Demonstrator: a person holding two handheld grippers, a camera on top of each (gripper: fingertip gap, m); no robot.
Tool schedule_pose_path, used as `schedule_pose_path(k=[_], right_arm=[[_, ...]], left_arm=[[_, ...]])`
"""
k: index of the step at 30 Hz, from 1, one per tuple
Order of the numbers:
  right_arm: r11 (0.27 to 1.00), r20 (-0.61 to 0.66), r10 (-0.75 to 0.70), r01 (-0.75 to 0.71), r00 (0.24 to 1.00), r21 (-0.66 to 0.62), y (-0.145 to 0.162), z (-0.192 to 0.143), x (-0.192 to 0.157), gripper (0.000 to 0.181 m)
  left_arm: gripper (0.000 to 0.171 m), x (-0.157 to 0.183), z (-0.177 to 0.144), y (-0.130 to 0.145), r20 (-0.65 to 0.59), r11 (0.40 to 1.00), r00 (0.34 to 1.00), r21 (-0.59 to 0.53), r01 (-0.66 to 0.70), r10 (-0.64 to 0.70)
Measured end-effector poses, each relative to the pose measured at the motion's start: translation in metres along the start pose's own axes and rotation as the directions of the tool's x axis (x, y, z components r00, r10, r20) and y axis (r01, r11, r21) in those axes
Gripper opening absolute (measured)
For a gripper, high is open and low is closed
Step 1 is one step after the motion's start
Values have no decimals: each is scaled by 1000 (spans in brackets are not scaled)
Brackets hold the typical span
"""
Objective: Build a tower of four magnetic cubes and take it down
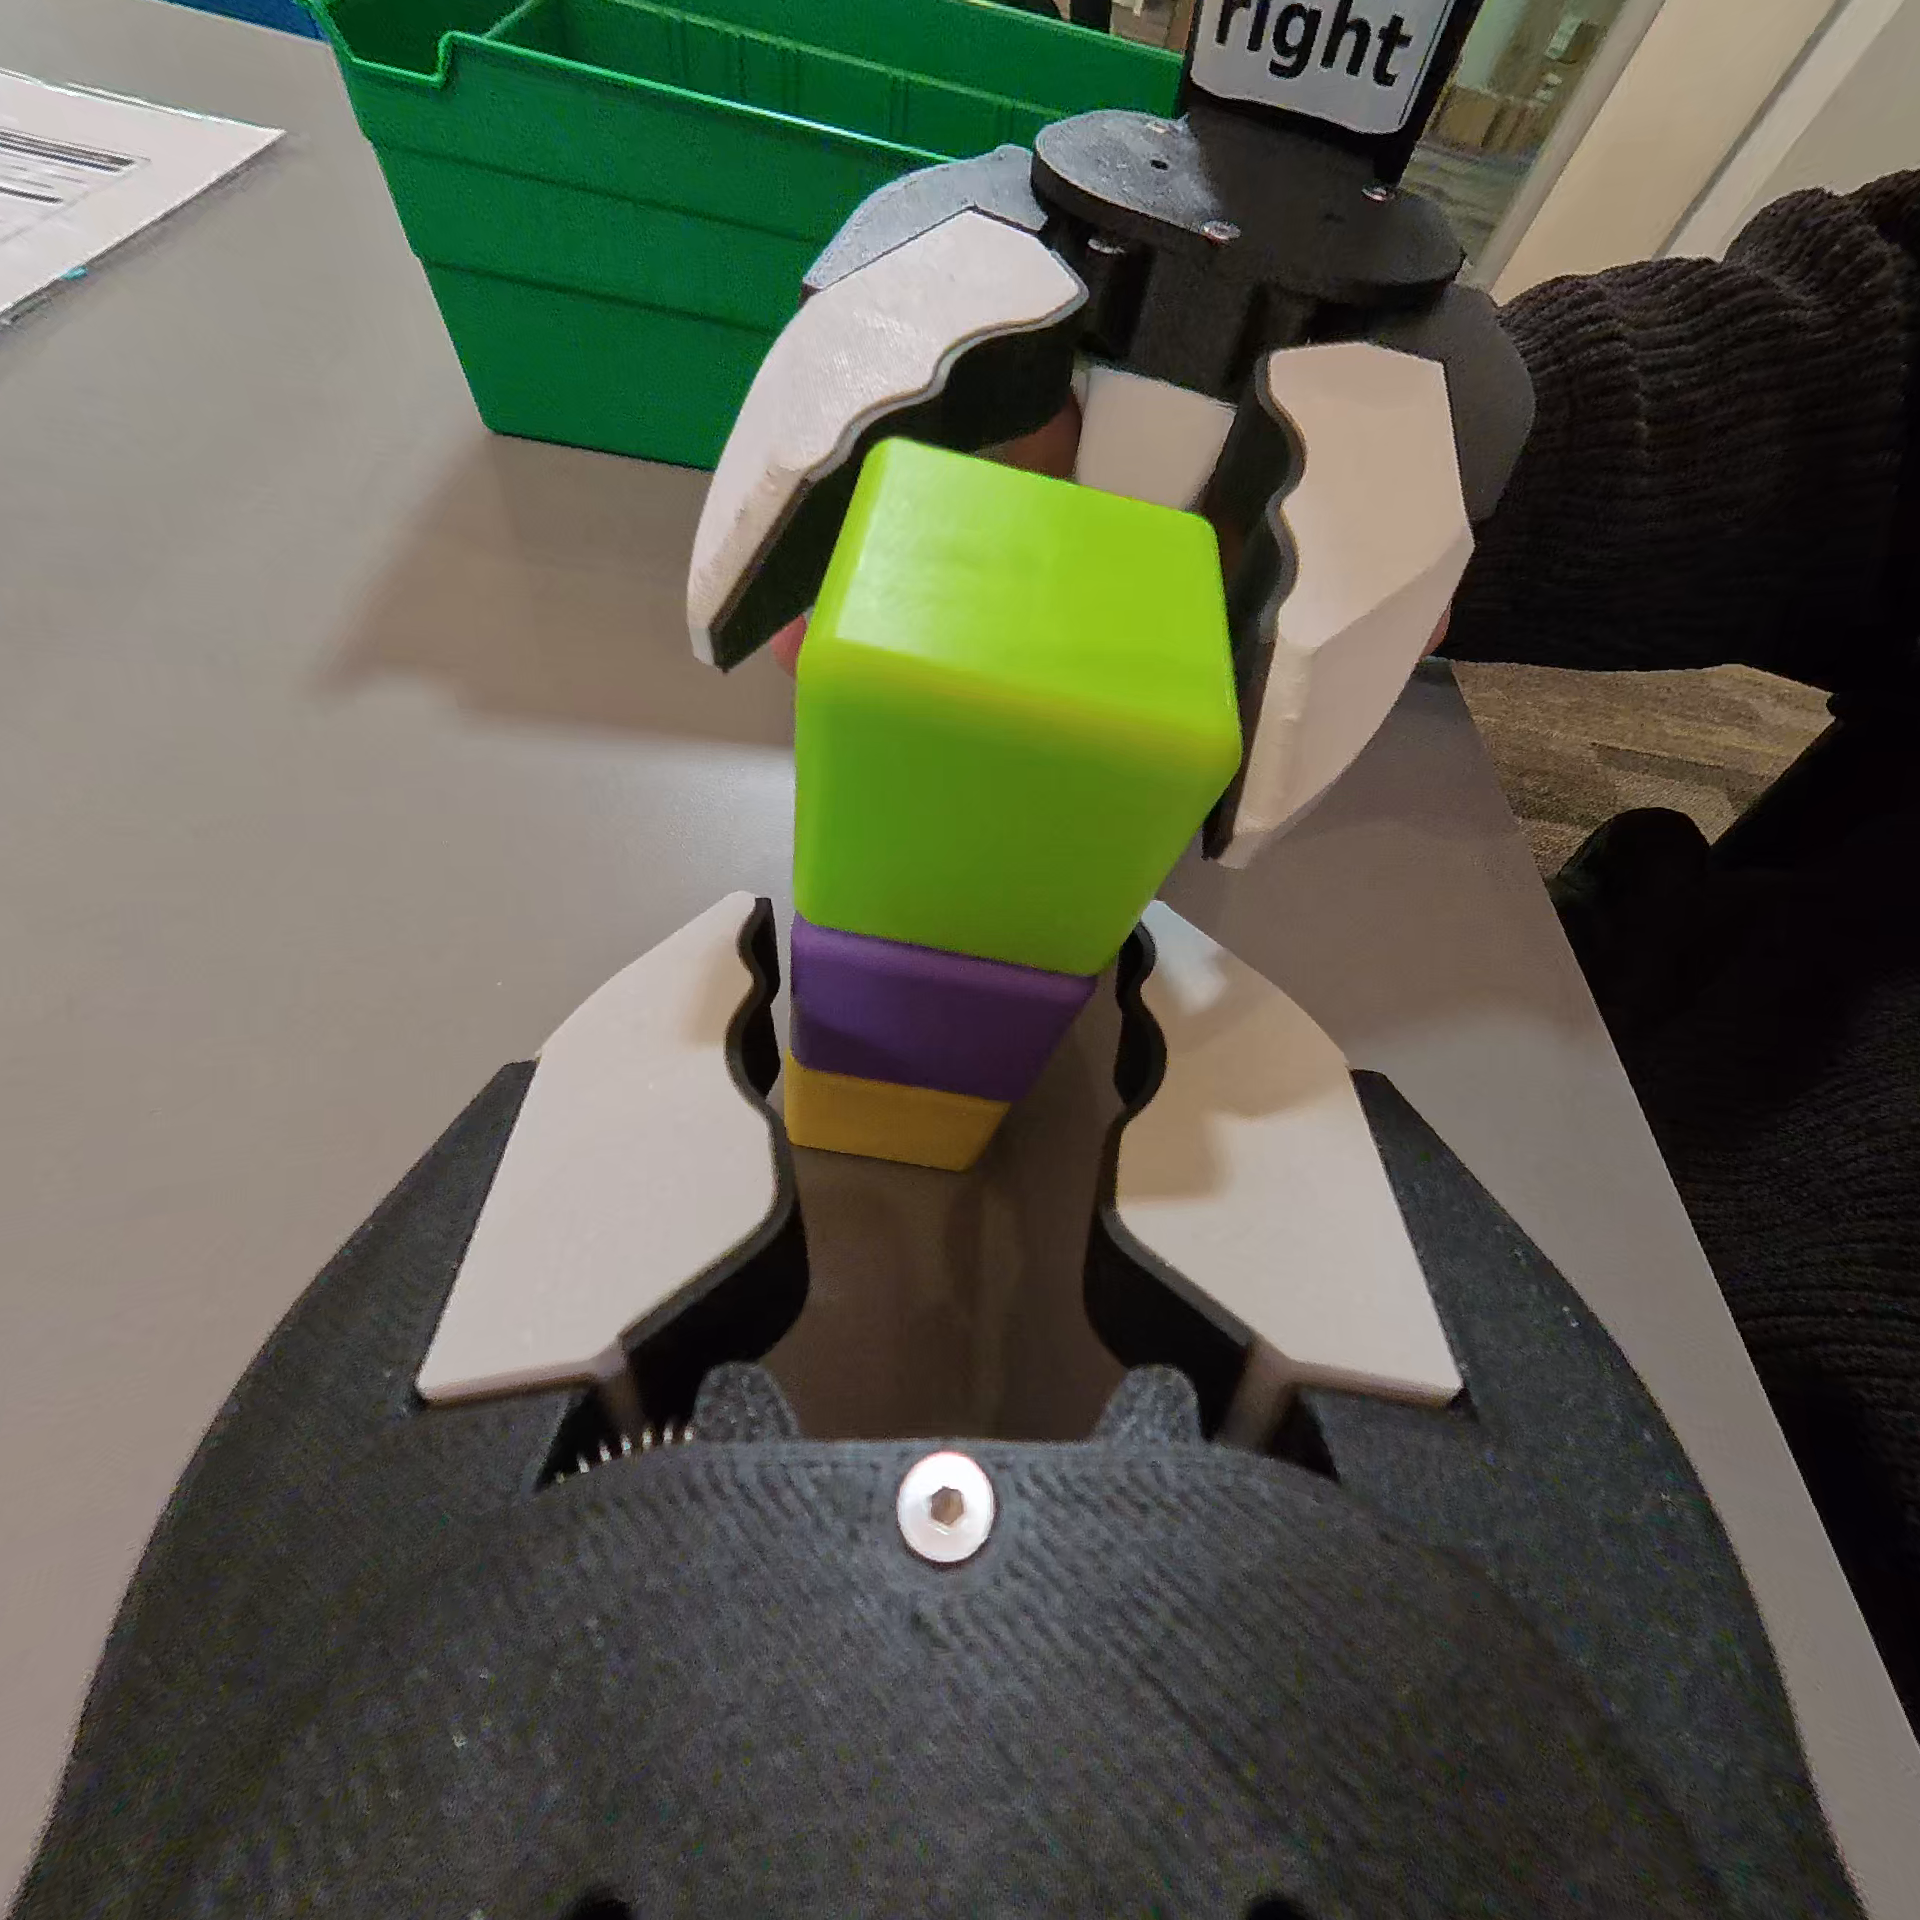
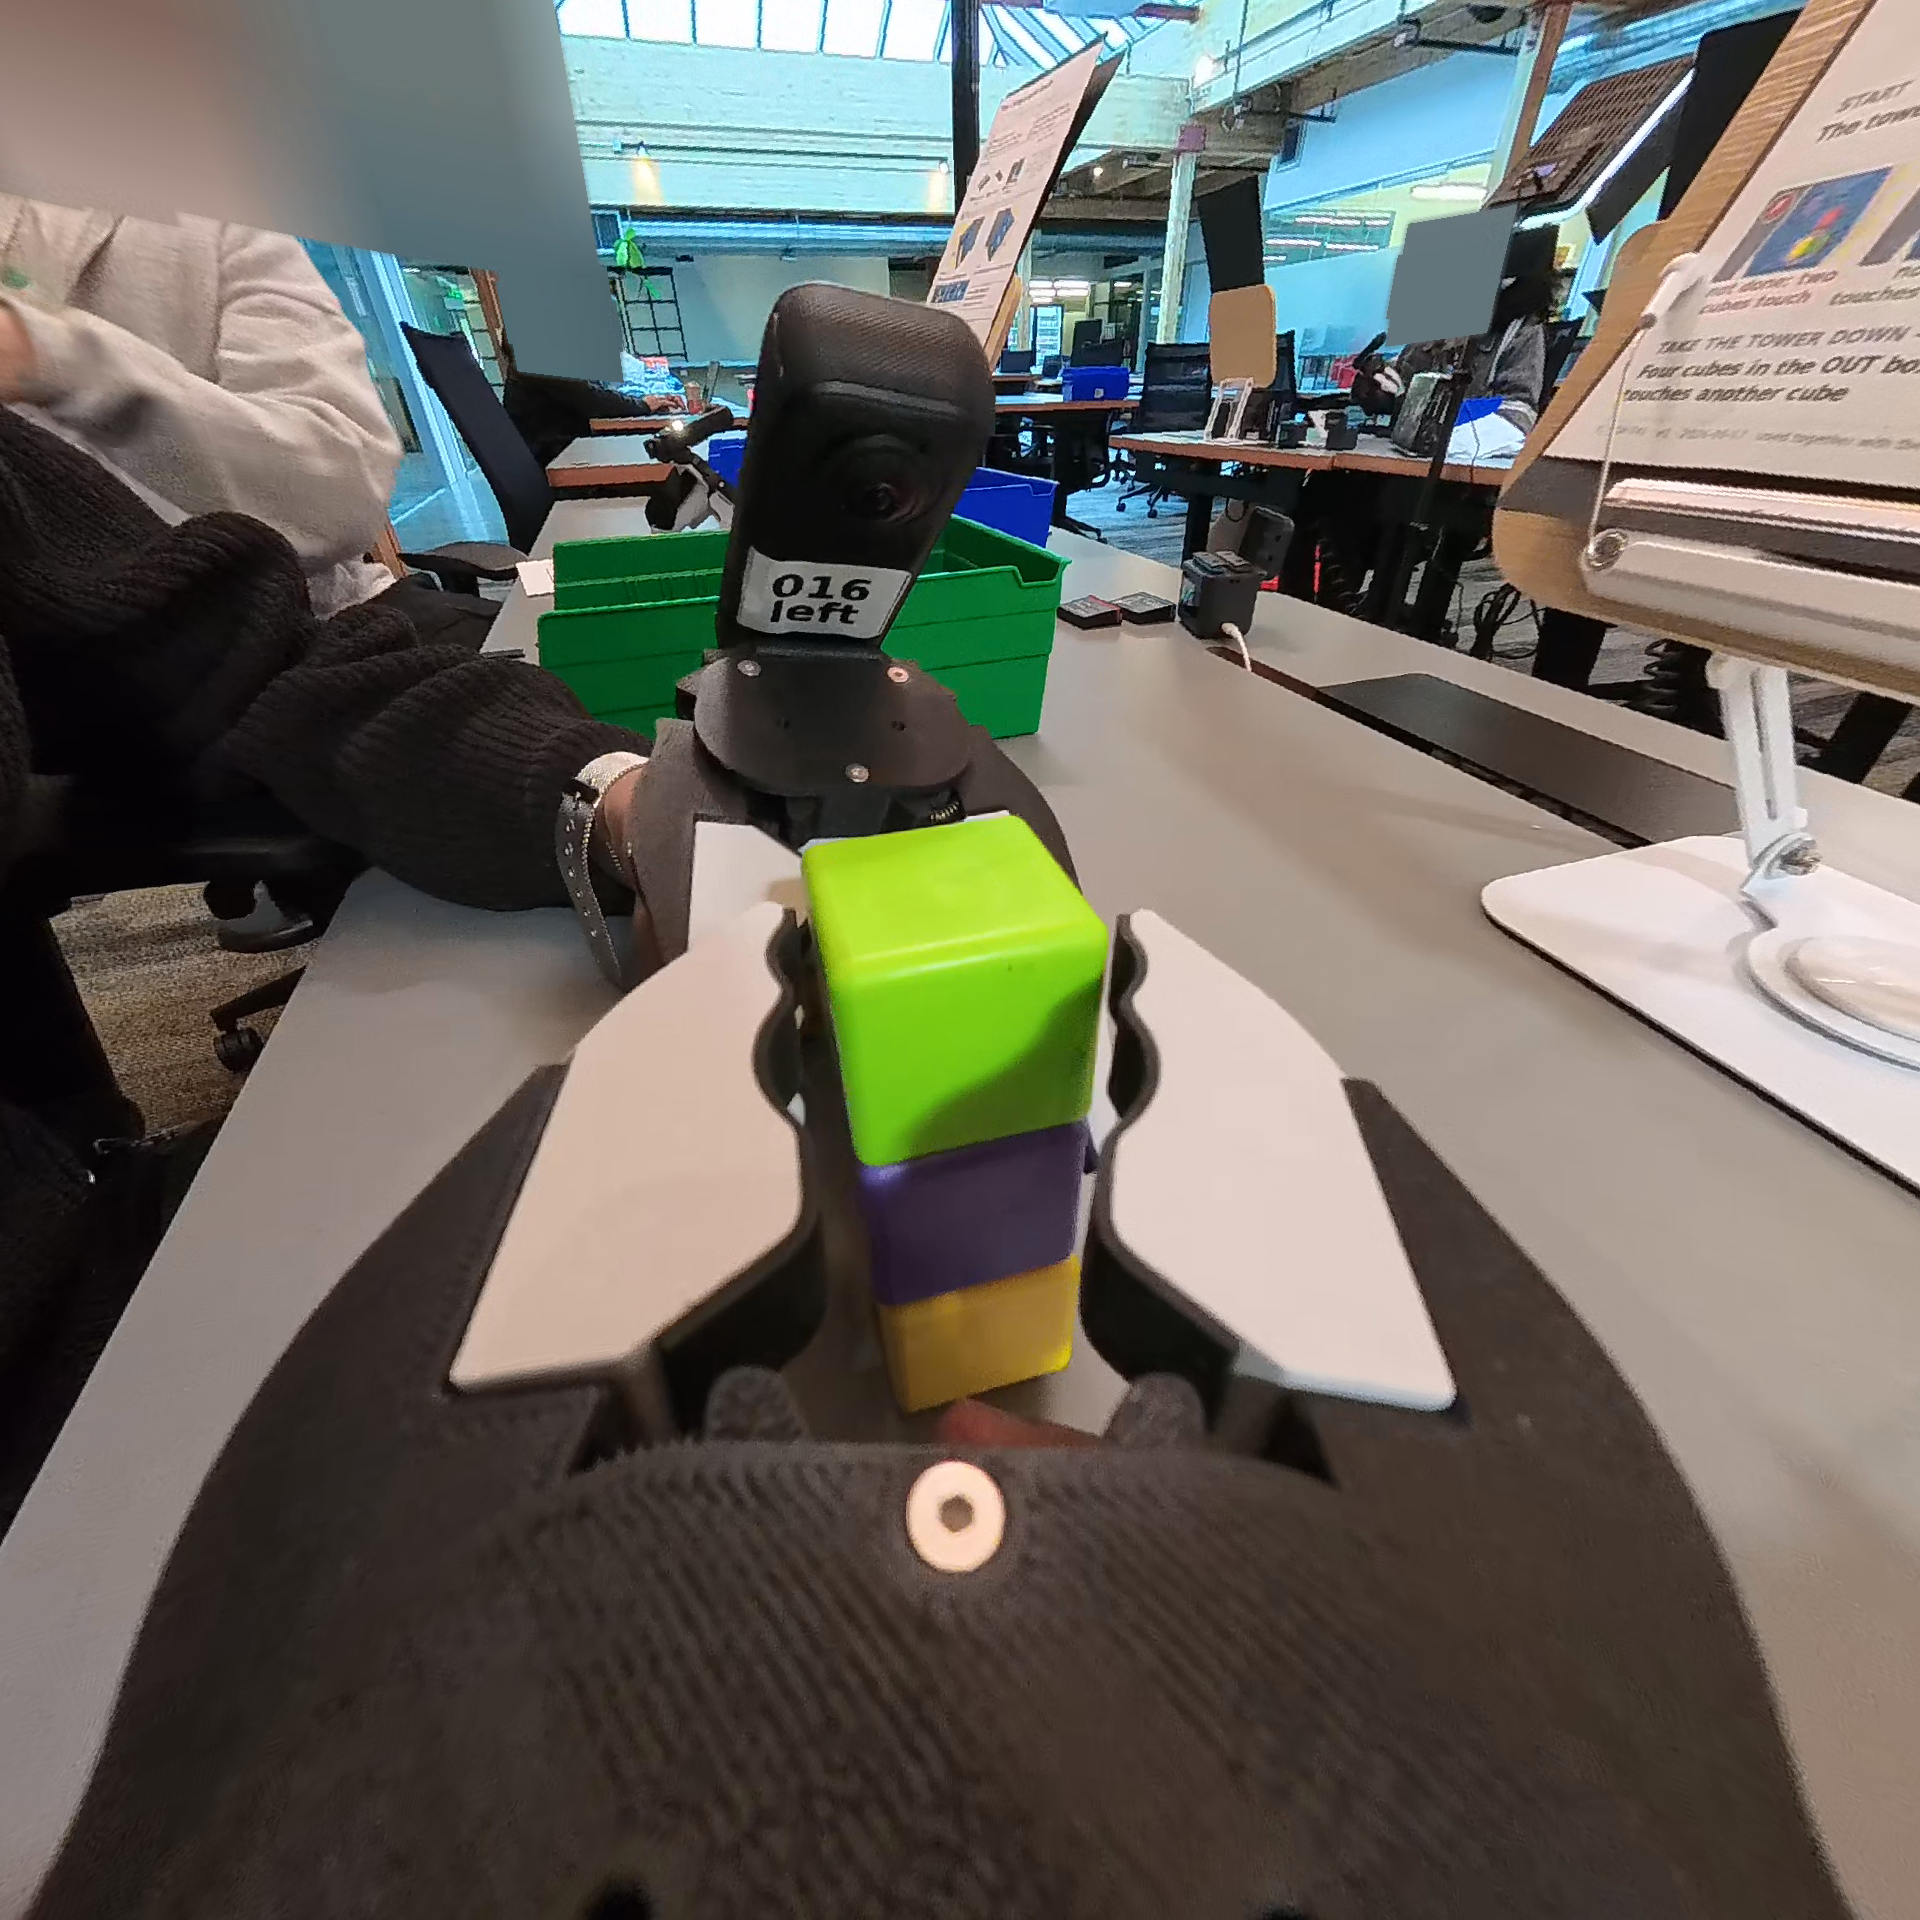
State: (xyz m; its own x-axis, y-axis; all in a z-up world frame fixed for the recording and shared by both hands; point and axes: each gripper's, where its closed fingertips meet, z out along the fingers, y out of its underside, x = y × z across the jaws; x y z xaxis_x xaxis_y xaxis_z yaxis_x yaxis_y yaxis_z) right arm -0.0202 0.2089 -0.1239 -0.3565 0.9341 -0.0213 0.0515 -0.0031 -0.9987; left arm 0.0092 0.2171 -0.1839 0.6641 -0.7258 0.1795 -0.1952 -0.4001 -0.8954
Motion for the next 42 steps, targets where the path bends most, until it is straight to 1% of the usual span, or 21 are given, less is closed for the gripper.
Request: schedule_pose_path(k=[14, 20, 42], right_arm=[[1000, 0, -3, 3, 1000, -6, 2, 0, 0, 55], [1000, -1, -4, 4, 1000, -7, 2, 0, 0, 54], [999, 0, -28, 28, 1000, -44, 7, 0, 1, 53]], left_arm=[[58, -1, 0, 0, 2, 1000, 1000, 3, 10, -10], [53, -1, 0, 0, 2, 1000, 1000, 1, 12, -12], [52, -2, 0, 0, 5, 1000, 1000, -2, 10, -10]])
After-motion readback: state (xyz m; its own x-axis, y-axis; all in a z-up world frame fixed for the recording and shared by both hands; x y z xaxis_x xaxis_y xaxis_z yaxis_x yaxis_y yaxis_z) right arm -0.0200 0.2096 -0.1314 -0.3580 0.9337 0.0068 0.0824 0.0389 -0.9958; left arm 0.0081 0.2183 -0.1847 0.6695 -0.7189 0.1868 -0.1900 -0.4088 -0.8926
